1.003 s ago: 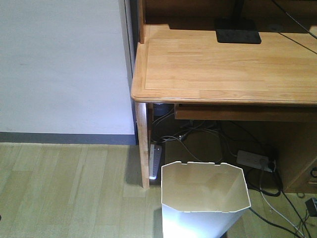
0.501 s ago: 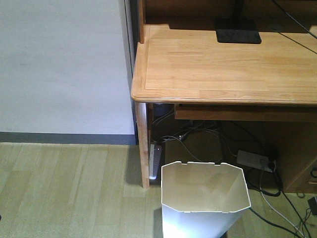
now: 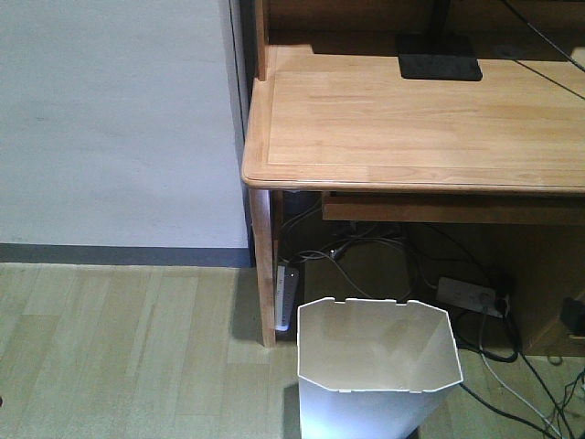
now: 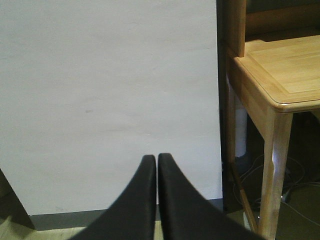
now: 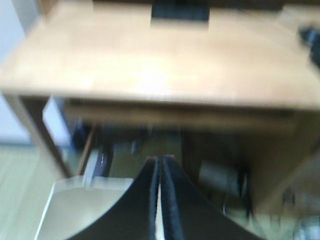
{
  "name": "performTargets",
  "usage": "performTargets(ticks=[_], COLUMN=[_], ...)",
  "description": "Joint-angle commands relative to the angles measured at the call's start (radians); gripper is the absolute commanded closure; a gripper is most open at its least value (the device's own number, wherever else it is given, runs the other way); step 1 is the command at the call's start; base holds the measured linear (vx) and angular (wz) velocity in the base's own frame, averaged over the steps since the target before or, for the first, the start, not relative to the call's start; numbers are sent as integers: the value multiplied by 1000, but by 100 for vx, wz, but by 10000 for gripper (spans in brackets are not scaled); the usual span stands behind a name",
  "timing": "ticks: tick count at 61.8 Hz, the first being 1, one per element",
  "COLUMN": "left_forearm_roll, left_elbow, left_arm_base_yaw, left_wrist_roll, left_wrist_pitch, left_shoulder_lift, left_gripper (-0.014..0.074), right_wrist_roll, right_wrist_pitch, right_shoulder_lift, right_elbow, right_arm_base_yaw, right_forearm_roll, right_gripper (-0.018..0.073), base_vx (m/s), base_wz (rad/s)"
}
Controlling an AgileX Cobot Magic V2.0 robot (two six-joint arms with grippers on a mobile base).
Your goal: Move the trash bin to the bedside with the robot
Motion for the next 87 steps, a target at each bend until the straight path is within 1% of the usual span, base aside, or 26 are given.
performTargets(ticks=[1, 17, 22, 26, 33, 38, 39, 43, 49, 56, 58, 62, 67, 75, 83, 87], left_forearm_roll=[-4, -4, -4, -4, -4, -4, -4, -4, -4, -4, -4, -4, -4, -4, -4, -4], left_elbow=[28, 28, 28, 28, 28, 28, 28, 28, 28, 28, 28, 28, 28, 28, 28, 28], left_arm_base_yaw=[-6, -6, -6, -6, -6, -6, -6, -6, -6, -6, -6, -6, -6, -6, -6, -6], left_wrist_roll=[-8, -8, -8, -8, -8, -8, -8, -8, -8, -8, -8, -8, -8, -8, -8, -8], left_wrist_pitch=[-74, -74, -74, -74, -74, -74, -74, -74, -74, -74, -74, -74, -74, -74, -74, -74], left_shoulder_lift=[-9, -9, -9, -9, -9, -9, -9, -9, -9, -9, -9, -9, -9, -9, -9, -9], left_gripper=[602, 602, 602, 602, 602, 602, 602, 602, 602, 602, 602, 602, 602, 602, 602, 602], right_wrist_roll=[-6, 6, 22, 23, 23, 23, 24, 25, 28, 28, 29, 45, 57, 56, 54, 37], right_wrist_pitch=[19, 33, 41, 45, 51, 51, 51, 51, 42, 30, 25, 22, 40, 68, 56, 45], right_shoulder_lift=[72, 180, 205, 228, 261, 285, 288, 305, 323, 338, 345, 367, 412, 546, 677, 740], right_elbow=[-46, -48, -51, -51, -51, -51, -51, -51, -51, -51, -51, -56, -89, -177, -266, -306], right_arm_base_yaw=[2, 2, 2, 2, 2, 2, 2, 2, 2, 2, 2, 2, 2, 2, -1, -17], right_forearm_roll=[10, 10, 10, 10, 10, 10, 10, 10, 10, 10, 10, 10, 10, 2, -8, -7], right_gripper=[570, 563, 543, 510, 420, 314, 304, 199, 72, -31, -48, -62, -58, -43, -27, -24], base_vx=[0, 0, 0, 0, 0, 0, 0, 0, 0, 0, 0, 0, 0, 0, 0, 0], base_wz=[0, 0, 0, 0, 0, 0, 0, 0, 0, 0, 0, 0, 0, 0, 0, 0])
